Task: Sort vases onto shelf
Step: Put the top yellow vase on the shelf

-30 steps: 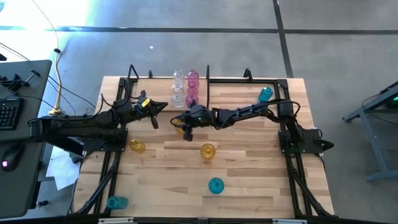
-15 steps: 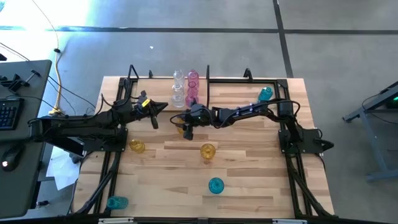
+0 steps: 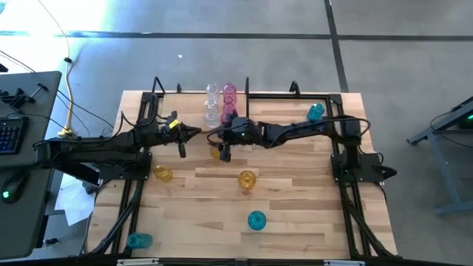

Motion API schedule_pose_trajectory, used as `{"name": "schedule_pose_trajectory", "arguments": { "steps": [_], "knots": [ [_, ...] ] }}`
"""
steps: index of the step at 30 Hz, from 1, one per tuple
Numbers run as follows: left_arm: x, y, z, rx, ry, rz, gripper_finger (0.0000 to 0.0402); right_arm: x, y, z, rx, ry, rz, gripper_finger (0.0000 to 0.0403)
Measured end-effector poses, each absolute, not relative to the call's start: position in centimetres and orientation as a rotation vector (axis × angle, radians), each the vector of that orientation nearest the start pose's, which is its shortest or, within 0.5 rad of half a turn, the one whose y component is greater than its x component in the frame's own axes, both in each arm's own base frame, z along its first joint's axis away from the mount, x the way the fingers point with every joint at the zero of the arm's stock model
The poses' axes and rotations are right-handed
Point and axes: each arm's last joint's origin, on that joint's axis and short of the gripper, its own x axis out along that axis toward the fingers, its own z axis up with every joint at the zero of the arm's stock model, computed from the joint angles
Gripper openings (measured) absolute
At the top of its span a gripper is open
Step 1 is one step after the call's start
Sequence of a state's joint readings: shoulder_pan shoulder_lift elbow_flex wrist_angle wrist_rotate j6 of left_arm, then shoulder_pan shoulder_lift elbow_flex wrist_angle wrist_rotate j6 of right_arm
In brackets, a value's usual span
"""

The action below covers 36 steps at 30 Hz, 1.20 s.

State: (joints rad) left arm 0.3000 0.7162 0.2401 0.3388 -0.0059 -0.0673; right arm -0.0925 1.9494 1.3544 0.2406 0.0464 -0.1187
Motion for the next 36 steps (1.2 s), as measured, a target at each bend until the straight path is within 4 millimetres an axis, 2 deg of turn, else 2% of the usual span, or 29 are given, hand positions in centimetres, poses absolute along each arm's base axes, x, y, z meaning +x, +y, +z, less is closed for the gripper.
{"name": "schedule_pose_trajectory", "arguments": {
  "steps": [3, 5, 9, 11, 17, 22, 29, 36],
  "knots": [
    [15.5, 4.8, 20.2, -0.095, 0.155, 0.311, 0.0, 42.8, -3.5, 25.0, -0.196, 0.395, -0.16, 0.018],
    [15.6, 4.8, 19.8, -0.12, 0.181, 0.307, 0.0, 41.6, -3.0, 25.9, -0.243, 0.419, -0.2, 0.0144],
    [16.3, 4.8, 18.7, -0.15, 0.26, 0.248, 0.0001, 38.7, -3.0, 24.7, -0.249, 0.454, -0.226, 0.0043],
    [16.7, 4.6, 18.0, -0.156, 0.306, 0.231, 0.0006, 37.1, -3.5, 23.9, -0.243, 0.437, -0.25, 0.0012],
    [17.9, 4.0, 16.7, -0.16, 0.371, 0.181, 0.0053, 32.8, -4.2, 23.7, -0.216, 0.277, -0.312, 0.0033],
    [18.7, 3.6, 16.5, -0.218, 0.388, 0.206, 0.0117, 30.4, -4.3, 24.5, -0.234, 0.22, -0.338, 0.0007],
    [19.5, 3.4, 16.8, -0.231, 0.391, 0.245, 0.0198, 29.3, -4.2, 24.8, -0.257, 0.212, -0.331, 0.0006],
    [20.1, 3.2, 16.2, -0.216, 0.412, 0.278, 0.0231, 29.3, -4.2, 24.7, -0.287, 0.231, -0.326, 0.0002]
  ]
}}
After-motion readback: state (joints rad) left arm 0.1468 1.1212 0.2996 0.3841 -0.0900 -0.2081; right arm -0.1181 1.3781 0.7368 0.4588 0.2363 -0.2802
